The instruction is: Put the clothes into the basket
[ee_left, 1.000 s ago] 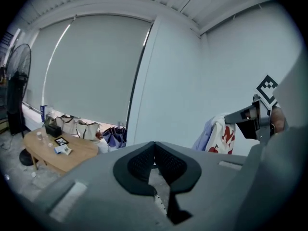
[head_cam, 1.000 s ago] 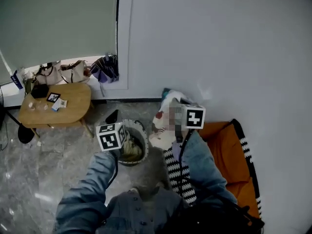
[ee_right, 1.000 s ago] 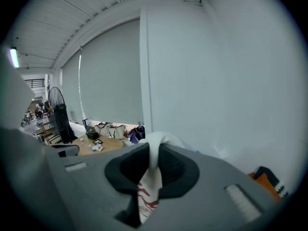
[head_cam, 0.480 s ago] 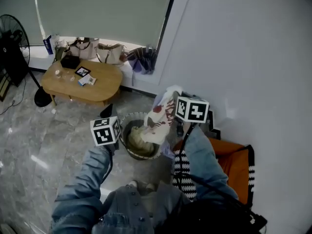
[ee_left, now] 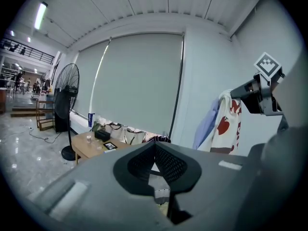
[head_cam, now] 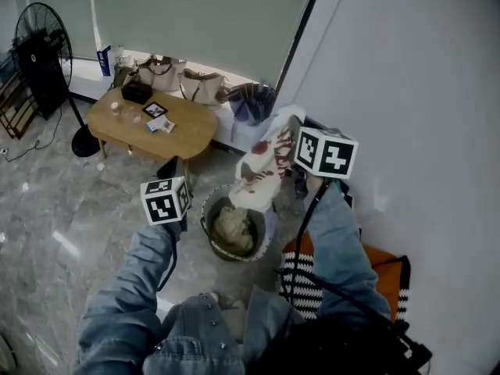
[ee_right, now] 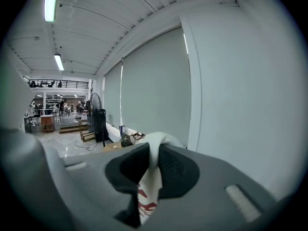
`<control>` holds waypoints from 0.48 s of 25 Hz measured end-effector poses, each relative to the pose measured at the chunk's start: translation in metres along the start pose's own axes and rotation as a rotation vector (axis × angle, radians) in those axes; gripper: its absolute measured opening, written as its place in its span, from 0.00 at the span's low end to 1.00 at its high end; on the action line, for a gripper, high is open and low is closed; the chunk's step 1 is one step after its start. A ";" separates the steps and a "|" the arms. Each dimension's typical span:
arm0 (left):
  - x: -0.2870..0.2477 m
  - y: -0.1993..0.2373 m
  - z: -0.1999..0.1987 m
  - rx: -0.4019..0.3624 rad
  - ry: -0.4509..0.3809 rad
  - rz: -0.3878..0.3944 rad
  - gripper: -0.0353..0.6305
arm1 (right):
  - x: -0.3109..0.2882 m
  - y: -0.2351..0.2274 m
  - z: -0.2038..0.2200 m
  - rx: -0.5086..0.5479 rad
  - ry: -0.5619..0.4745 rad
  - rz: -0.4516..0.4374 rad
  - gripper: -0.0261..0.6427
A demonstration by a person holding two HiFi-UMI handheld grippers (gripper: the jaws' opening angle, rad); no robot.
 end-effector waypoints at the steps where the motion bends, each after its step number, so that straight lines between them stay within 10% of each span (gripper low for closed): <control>1: 0.002 -0.001 -0.003 -0.003 -0.011 0.001 0.07 | 0.003 0.002 -0.002 0.001 -0.008 -0.003 0.11; 12: -0.006 -0.023 -0.023 -0.023 -0.037 0.013 0.07 | -0.013 0.008 0.013 -0.012 0.047 -0.064 0.11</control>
Point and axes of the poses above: the fingertips, and each gripper's own axes: x backward along the fingers, y to its left, z out of its underside, the point moved 5 cm from there along x, backward along the fingers, and after that the axes turned 7 degrees about z, right-handed, at the moved point
